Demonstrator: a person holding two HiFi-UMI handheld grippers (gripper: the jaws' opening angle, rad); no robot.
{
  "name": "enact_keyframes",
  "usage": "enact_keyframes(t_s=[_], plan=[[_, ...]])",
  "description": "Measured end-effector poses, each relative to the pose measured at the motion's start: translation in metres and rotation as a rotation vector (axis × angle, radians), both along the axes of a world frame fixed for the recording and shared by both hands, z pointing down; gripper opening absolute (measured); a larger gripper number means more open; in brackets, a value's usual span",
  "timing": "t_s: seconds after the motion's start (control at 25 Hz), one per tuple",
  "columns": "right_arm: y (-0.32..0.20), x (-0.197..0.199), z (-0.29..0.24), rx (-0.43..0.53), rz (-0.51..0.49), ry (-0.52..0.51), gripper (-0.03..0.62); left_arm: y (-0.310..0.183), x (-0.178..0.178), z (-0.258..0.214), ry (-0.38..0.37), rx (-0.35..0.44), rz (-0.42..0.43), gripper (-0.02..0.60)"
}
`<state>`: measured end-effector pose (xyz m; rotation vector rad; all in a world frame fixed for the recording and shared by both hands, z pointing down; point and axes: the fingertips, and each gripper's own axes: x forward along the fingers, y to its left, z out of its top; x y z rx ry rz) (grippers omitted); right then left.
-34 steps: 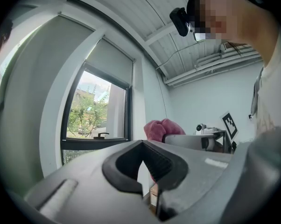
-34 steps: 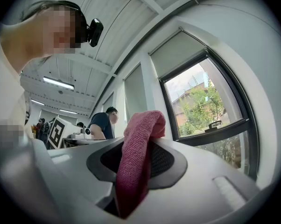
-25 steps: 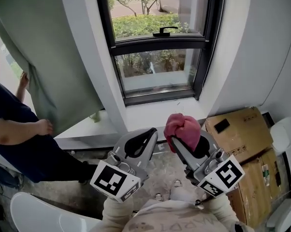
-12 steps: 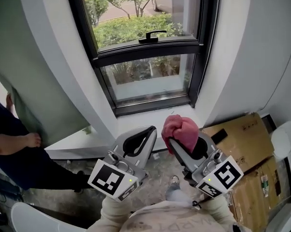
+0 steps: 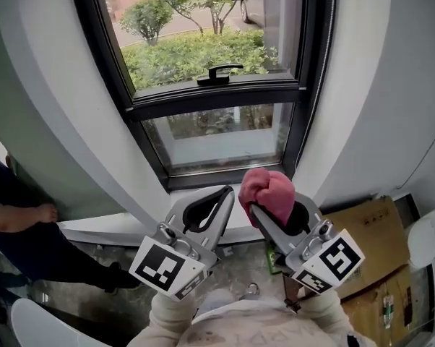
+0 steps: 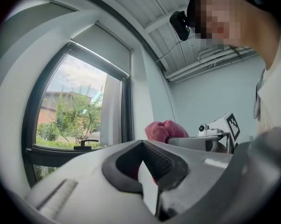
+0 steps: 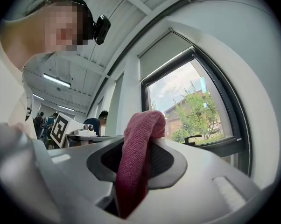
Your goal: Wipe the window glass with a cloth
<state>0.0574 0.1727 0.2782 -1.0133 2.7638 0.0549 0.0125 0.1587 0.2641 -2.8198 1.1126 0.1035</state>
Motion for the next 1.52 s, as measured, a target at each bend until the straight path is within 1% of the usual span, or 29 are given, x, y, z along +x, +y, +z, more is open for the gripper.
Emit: enact_keyframes(t_s=[0.2,0.4,0.64,0.84,1.04,1.28,1.52], plan=[[-0.038,0.007,0.005,-0.023,-0.040,-0.027,0.138,-0.036,0.006,0.002,-0.014,-0.020,-0.045,0.000],[-0.077,0.001,0.021,-0.059,-0.047,-0.026,0.138,-0.078,-0.003,0.011,0.014,-0.047,-0.060,0.000],[-0.142,-0.008,0.025,-0.071,-0.015,-0.011,0.138,-0.147,-0.013,0.013,0.053,-0.065,-0.028,0.000],[-0.207,-0.023,0.019,-0.063,-0.004,-0.018,0.138,-0.212,-0.026,0.008,0.020,-0.036,-0.022,0.000],[-0.262,-0.044,0.008,-0.048,0.012,-0.030,0.138,-0.265,-0.047,0.000,0.014,-0.025,-0.006,0.000],[-0.304,-0.060,-0.001,-0.031,0.049,-0.012,0.138,-0.308,-0.064,-0.001,0.033,-0.022,0.040,0.000],[-0.332,-0.067,0.004,-0.040,0.055,0.004,0.138,-0.340,-0.068,0.004,0.062,-0.031,0.054,0.000]])
